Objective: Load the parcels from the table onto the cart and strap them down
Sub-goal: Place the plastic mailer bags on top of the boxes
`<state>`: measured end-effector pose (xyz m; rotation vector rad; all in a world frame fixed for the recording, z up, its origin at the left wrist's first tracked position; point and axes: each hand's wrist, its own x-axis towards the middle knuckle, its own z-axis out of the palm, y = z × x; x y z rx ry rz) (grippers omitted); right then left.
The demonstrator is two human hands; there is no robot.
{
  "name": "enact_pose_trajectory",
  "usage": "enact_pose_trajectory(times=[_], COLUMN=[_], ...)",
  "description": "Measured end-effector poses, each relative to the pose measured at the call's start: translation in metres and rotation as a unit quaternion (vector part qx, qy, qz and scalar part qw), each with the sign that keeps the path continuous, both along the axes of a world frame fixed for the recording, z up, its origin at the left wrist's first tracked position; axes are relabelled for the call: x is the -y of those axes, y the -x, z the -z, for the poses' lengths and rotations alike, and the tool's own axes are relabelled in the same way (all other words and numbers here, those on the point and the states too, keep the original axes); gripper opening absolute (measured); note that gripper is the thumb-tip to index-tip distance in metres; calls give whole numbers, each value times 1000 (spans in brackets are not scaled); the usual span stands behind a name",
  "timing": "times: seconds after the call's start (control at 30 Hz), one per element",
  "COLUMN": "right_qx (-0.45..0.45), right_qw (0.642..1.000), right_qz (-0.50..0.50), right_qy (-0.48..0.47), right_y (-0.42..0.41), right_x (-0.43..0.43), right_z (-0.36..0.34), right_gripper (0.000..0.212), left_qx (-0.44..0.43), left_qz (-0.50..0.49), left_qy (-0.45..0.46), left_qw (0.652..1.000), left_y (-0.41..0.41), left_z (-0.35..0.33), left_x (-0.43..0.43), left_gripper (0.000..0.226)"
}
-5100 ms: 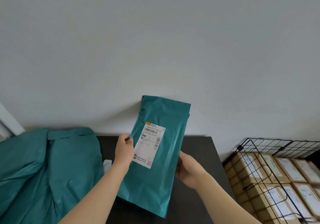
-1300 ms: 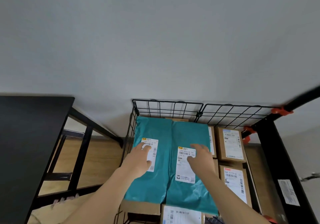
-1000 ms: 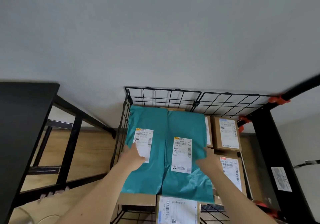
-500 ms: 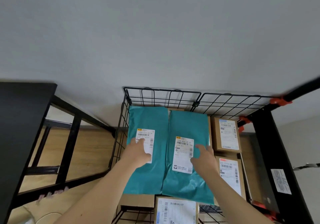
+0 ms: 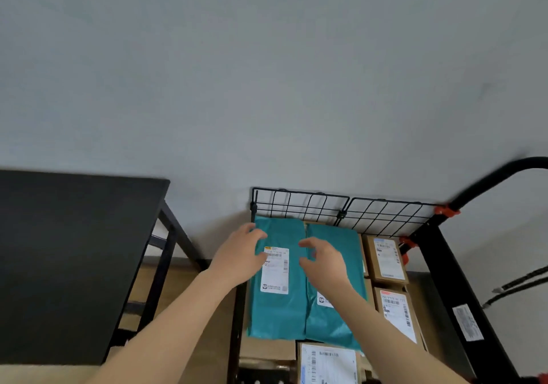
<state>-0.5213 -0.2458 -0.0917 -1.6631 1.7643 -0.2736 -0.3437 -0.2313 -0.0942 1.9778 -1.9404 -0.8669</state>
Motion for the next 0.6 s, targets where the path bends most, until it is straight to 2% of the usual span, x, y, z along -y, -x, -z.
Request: enact_pose_trajectory(times=[0.37,0.6], right_qx=[44,93], right_qw=[988,971], right_qz=[-126,-211], right_qy=[77,70], right_y=[-155,-268], right_x=[-103,-164], right_z=[-51,-51], right_gripper=[31,26], left_qx=[15,60], left_qz=[-94,-210], left_qy=[132,136], left_qw=[987,966], left_y=[-144,-249], left_z=[-66,-72], left_x=[-143,-245], left_gripper=[46,42])
